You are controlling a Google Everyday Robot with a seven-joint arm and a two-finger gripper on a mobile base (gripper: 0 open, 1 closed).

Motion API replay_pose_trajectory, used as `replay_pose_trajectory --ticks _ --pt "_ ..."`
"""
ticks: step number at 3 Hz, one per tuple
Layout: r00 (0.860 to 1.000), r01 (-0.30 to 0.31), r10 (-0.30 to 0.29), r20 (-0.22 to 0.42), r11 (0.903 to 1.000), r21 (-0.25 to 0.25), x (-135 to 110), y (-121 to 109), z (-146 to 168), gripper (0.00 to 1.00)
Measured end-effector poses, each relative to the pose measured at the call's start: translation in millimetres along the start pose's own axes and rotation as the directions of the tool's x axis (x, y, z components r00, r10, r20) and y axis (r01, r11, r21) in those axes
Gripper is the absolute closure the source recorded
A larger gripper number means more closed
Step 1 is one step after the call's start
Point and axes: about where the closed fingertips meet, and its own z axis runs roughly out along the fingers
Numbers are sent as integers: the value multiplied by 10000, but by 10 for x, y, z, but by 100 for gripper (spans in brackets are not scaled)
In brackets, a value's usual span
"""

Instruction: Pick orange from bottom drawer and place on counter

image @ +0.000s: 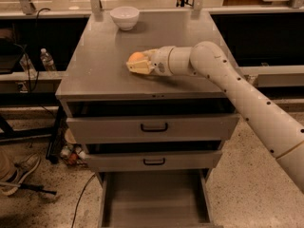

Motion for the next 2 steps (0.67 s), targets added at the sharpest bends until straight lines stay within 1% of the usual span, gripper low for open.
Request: replay_pose_trajectory --ticks 1,2 --pt "10000 3 -3 -5 10000 -40 1 18 21 4" --pt "10000 5 -5 -7 10000 -64 2 28 33 0"
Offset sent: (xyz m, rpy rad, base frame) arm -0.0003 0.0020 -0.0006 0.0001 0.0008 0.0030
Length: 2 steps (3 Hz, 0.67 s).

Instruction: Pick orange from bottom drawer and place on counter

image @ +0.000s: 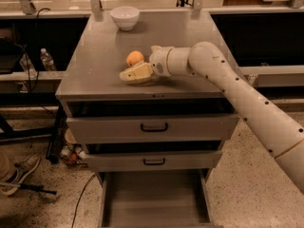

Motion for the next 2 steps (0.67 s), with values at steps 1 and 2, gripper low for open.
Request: replay_pose_trajectory --ticks 1,2 --pt "10000 0 0 0 10000 -1 0 1 1 0" --pt "9993 -232 222 288 9991 364 1 -97 -164 0"
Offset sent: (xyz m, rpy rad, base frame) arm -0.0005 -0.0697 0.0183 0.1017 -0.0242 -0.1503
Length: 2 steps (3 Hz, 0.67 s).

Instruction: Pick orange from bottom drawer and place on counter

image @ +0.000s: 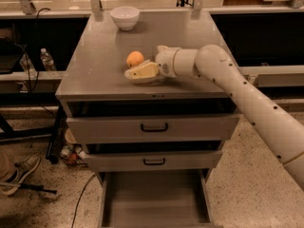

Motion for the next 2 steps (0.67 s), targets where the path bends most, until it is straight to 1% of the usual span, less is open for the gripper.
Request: replay_pose_trajectory --ticks 1,2 --pt "9961 -468 369 795 9908 1268 -49 -319 -526 0" --pt "9887 -856 545 1398 9700 2274 -59 -551 -930 0"
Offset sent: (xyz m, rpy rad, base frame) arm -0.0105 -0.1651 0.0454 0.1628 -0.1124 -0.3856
